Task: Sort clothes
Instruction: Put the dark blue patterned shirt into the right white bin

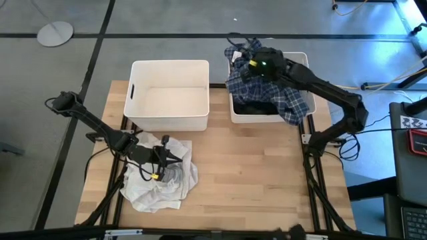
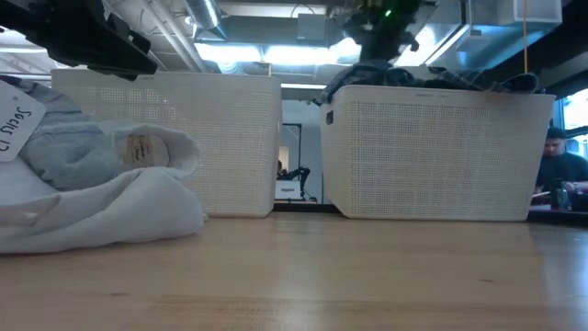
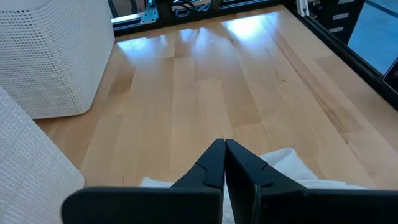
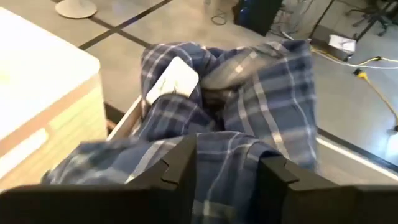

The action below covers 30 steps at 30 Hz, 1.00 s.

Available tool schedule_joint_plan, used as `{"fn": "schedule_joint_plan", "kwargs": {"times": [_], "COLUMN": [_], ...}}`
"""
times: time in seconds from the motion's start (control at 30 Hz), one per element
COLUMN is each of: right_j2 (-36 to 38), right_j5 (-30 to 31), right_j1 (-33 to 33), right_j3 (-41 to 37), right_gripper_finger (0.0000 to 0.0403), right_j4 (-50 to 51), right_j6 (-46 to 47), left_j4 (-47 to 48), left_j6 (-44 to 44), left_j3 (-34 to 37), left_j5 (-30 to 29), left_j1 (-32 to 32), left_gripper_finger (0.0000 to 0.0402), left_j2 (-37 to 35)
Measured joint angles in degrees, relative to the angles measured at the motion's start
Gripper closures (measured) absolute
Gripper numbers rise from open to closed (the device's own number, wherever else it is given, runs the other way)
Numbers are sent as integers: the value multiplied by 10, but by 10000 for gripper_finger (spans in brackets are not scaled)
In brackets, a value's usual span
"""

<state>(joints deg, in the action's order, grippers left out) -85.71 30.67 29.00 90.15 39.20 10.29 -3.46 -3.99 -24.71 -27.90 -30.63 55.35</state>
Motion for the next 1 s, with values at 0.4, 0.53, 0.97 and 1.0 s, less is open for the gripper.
{"fn": "schedule_joint_plan", "kwargs": {"times": [0.4,0.53,0.97,1.0], "right_j2": [-195,-253,-254,-240], "right_j5": [-27,-19,-31,-32], "right_j1": [57,48,28,23], "right_j3": [1,-1,-48,-50], "right_gripper_finger": [285,285,285,285], "right_j4": [-21,31,67,76], "right_j6": [5,21,30,29], "left_j4": [4,10,10,10], "left_j6": [8,4,2,2], "left_j3": [0,0,0,0], "left_j5": [0,0,0,0], "left_j1": [0,0,0,0], "left_gripper_finger": [400,400,400,400], "left_j2": [0,0,0,0]}}
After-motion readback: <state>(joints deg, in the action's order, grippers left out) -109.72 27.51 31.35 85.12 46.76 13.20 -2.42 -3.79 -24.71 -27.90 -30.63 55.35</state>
